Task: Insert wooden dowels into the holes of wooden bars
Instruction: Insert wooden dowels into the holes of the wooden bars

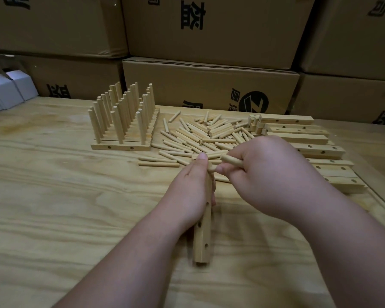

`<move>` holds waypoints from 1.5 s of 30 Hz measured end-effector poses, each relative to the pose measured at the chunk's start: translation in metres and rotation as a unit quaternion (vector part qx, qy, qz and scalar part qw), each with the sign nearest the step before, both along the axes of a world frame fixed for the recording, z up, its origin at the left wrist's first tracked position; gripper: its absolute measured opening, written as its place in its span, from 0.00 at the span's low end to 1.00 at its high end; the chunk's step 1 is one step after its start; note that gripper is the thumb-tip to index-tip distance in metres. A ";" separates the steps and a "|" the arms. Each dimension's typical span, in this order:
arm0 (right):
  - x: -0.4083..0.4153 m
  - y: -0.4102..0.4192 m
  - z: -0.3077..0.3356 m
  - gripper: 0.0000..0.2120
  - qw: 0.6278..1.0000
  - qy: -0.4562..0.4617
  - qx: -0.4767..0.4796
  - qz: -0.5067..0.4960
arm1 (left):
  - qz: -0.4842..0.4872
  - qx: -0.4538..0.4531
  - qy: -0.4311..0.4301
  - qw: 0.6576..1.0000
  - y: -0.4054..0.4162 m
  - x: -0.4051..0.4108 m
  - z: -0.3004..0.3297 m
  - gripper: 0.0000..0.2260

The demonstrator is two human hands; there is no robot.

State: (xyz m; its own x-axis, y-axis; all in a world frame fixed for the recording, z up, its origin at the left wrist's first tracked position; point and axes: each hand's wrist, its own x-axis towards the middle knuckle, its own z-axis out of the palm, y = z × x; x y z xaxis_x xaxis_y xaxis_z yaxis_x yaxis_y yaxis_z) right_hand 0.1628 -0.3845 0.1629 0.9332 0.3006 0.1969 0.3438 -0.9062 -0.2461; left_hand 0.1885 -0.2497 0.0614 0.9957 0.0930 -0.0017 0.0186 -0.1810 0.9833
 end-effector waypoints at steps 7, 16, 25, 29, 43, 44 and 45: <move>0.005 0.001 -0.011 0.18 0.999 -0.024 0.034 -0.032 | 0.019 0.026 -0.006 0.999 -0.003 0.000 0.001 0.27; 0.017 -0.013 -0.018 0.10 0.987 0.054 0.145 -0.034 | 0.012 0.030 -0.003 0.999 -0.004 0.000 0.000 0.26; 0.015 -0.009 -0.022 0.11 0.994 0.011 0.107 -0.027 | 0.022 0.029 0.008 0.999 -0.006 0.001 0.002 0.28; 0.019 -0.013 -0.020 0.11 0.990 0.045 0.133 -0.010 | 0.013 0.020 0.011 1.000 -0.005 0.000 0.001 0.30; 0.018 -0.007 -0.024 0.12 0.993 0.002 0.112 -0.020 | 0.019 0.018 -0.009 1.000 -0.001 -0.001 0.005 0.31; 0.020 -0.009 -0.025 0.12 0.990 0.013 0.137 -0.018 | 0.012 0.000 -0.005 1.000 0.000 -0.001 0.005 0.32; 0.021 -0.010 -0.027 0.12 0.986 0.026 0.162 -0.017 | 0.004 -0.026 0.003 1.000 0.001 -0.001 0.006 0.33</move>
State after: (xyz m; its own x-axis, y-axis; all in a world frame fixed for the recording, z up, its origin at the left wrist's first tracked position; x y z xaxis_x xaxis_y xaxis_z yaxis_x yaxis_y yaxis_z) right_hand 0.1842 -0.3942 0.1358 0.9533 0.1975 0.2286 0.2931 -0.7875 -0.5421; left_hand 0.1880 -0.2483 0.0676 0.9949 0.0997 -0.0126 0.0255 -0.1292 0.9913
